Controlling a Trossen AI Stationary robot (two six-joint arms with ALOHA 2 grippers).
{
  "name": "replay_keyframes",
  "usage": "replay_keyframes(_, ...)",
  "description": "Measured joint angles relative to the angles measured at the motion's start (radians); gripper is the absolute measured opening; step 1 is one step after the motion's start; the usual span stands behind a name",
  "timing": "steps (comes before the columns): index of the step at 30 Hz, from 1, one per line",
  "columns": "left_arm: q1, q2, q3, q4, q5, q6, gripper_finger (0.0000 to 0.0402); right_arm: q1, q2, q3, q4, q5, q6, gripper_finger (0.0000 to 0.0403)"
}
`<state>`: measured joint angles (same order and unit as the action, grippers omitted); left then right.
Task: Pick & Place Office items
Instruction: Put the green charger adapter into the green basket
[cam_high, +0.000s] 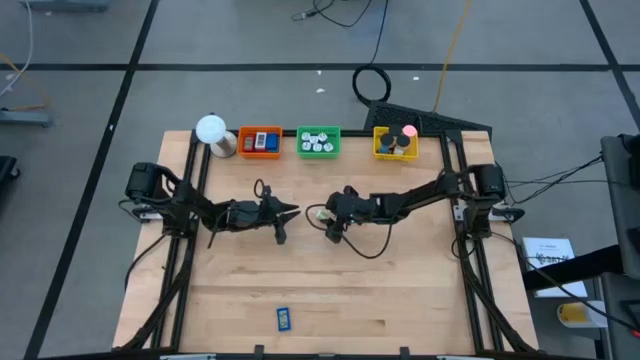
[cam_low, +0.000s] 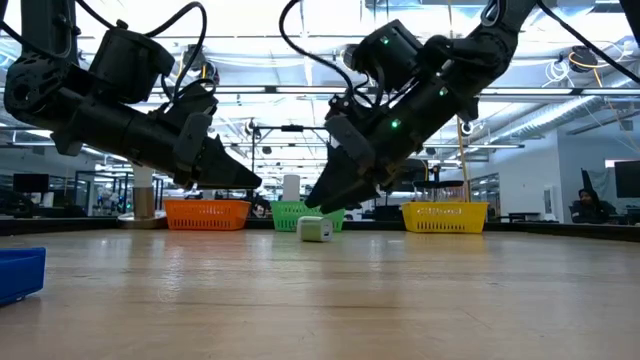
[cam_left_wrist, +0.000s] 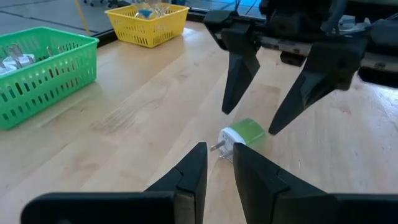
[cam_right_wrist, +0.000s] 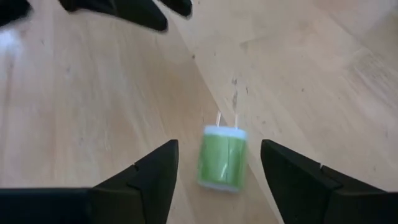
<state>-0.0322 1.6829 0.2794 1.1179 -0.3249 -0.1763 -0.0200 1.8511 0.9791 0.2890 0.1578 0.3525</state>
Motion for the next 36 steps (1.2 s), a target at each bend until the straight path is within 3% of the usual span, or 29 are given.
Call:
replay_keyframes(6,0.000,0.000,0.000,0.000,-0.011,-0.010,0.0076,-0.007,0.047,0.077,-0.044,-0.002,0.000,0.0257)
replay_keyframes(12,0.000,0.000,0.000,0.000,-0.017,-0.017,0.0076,-0.028,0.102,0.244,-0.299,0.003,0.001,0.0273)
replay_keyframes(15,0.000,0.000,0.000,-0.002,-0.017,-0.016,0.0076,-0.031,0.121,0.265,-0.372,-0.006,-0.015,0.0255)
replay_keyframes(30,0.000,0.000,0.000,-0.014,-0.018,-0.020,0.0076,-0.039,0.134,0.275,-0.364,-0.029,-0.083,0.0119)
replay_keyframes(36,0.000,0.000,-0.023,-0.008,-0.026,-0.020,0.0076,-0.029,0.113,0.141,-0.116,-0.048,-0.121,0.0119)
